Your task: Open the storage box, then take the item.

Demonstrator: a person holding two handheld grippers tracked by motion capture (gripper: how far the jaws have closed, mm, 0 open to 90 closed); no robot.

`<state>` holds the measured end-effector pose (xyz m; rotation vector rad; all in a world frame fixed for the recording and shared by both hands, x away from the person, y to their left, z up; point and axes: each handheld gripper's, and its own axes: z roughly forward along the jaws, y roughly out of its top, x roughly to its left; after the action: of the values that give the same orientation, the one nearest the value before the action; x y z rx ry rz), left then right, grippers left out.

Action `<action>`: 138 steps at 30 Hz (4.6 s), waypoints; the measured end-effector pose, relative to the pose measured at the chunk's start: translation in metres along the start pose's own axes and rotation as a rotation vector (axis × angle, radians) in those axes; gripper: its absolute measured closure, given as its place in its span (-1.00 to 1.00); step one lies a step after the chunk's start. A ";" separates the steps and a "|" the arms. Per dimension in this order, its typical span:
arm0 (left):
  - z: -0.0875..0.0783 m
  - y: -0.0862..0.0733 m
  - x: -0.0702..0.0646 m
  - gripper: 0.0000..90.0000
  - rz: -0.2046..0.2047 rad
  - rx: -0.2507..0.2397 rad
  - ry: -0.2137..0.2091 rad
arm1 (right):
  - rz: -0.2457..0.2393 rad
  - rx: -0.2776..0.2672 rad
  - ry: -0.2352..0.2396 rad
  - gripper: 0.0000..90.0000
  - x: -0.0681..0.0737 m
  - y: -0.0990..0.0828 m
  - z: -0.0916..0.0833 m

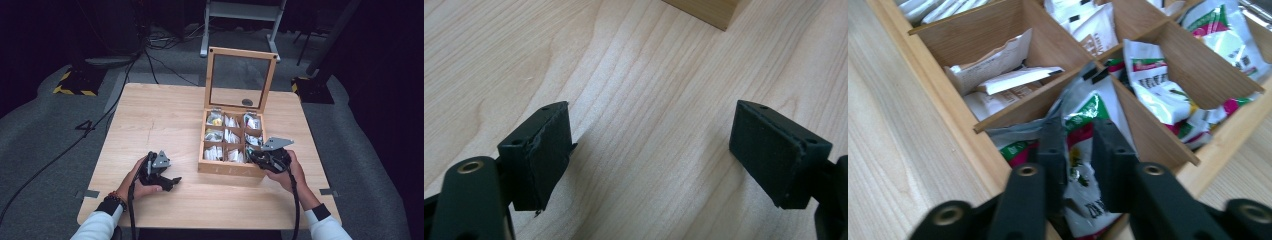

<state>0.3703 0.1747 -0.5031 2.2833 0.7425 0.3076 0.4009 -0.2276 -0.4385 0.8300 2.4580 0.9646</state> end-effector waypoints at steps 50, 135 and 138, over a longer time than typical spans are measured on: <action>0.001 0.000 0.002 -0.61 0.001 0.000 -0.024 | 0.053 -0.232 0.058 1.00 -0.012 -0.004 -0.046; 0.001 0.000 0.003 -0.62 0.005 -0.001 -0.030 | -0.065 -0.405 0.188 1.00 0.028 0.011 -0.084; 0.001 0.000 0.003 -0.62 0.005 -0.001 -0.030 | -0.069 -0.402 0.195 1.00 0.031 0.011 -0.084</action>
<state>0.3730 0.1758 -0.5040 2.2847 0.7208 0.2751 0.3374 -0.2429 -0.3761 0.5323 2.3055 1.5080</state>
